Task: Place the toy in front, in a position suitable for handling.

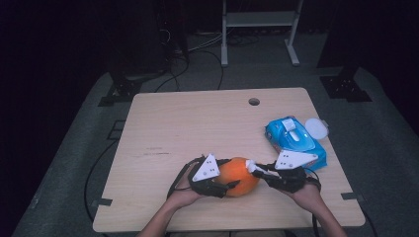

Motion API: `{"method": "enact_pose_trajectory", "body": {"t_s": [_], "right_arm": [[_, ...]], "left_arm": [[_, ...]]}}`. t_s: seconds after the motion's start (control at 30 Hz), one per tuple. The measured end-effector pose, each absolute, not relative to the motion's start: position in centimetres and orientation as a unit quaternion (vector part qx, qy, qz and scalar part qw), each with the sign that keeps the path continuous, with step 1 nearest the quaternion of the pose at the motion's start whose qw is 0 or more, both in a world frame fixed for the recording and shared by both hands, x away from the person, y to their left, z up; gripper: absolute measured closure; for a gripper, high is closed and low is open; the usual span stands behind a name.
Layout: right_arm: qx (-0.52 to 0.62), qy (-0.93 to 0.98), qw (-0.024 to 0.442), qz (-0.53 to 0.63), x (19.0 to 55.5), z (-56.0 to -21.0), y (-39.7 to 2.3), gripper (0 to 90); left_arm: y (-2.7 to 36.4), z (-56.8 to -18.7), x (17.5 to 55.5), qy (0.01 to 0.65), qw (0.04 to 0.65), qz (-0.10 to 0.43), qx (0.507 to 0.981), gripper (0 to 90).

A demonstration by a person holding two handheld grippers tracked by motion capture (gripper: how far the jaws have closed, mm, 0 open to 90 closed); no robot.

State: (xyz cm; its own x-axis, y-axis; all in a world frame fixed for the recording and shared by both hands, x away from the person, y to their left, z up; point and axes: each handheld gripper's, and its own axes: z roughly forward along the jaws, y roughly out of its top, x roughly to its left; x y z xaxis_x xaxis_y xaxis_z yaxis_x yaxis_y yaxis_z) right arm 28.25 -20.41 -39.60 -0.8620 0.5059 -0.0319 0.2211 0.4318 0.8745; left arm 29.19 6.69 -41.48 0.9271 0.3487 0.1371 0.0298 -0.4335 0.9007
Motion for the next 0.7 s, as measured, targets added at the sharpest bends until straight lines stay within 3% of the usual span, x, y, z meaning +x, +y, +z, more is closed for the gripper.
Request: {"method": "enact_pose_trajectory", "body": {"t_s": [0.17,0.33,0.47,0.53,0.7], "right_arm": [[0.195,0.836,0.149,0.49,27.4,-39.1,-19.2,76.9],[0.195,0.844,0.145,0.478,27.8,-39.8,-19.2,77.0],[0.214,0.839,0.135,0.482,28.4,-40.3,-20.1,77.0],[0.214,0.841,0.14,0.477,28.3,-40.3,-20.1,77.0],[0.203,0.836,0.143,0.49,27.7,-39.5,-19.2,77.0]], "left_arm": [[6.3,-41.5,29.0,0.105,0.512,0.158,0.838,28.5],[7.4,-41.9,30.2,0.124,0.528,0.118,0.832,15.0],[7.9,-42.6,30.6,0.13,0.535,0.099,0.829,13.4],[7.9,-42.8,30.7,0.132,0.536,0.097,0.828,15.0],[7.3,-42.3,30.0,0.135,0.527,0.125,0.829,31.0]]}}
